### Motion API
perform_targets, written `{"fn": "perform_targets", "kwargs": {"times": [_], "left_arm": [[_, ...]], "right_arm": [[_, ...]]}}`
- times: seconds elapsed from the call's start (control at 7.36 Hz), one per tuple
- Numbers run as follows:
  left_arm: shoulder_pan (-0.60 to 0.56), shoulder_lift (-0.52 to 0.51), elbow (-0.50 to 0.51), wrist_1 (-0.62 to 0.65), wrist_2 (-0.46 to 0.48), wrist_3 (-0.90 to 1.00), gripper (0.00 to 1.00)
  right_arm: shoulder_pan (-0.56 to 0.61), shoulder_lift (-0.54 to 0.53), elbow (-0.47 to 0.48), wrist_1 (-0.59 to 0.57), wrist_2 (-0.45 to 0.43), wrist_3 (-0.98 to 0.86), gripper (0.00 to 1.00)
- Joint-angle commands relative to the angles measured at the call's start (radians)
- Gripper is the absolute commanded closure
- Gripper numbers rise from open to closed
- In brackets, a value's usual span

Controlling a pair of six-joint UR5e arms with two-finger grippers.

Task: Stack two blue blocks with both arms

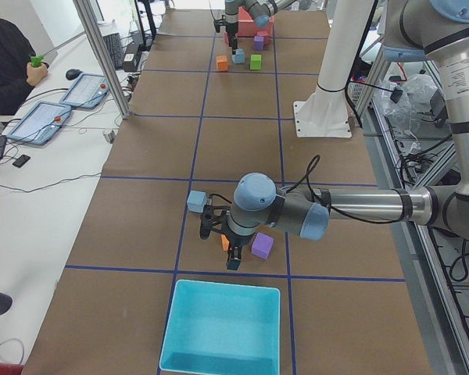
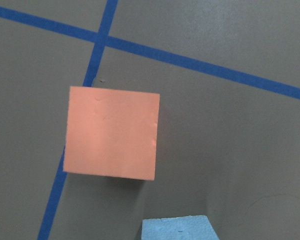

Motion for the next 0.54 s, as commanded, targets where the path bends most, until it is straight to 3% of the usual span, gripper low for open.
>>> {"fn": "perform_targets", "kwargs": {"times": [0.0, 0.41], "left_arm": [[0.0, 0.0, 0.001, 0.0, -0.001, 0.0, 0.02], [0.0, 0.0, 0.002, 0.0, -0.001, 0.0, 0.02]], "right_arm": [[-0.023, -0.023, 0.0, 0.0, -0.014, -0.025, 0.01], [-0.041, -0.039, -0.007, 0.0, -0.032, -0.045, 0.01]]}}
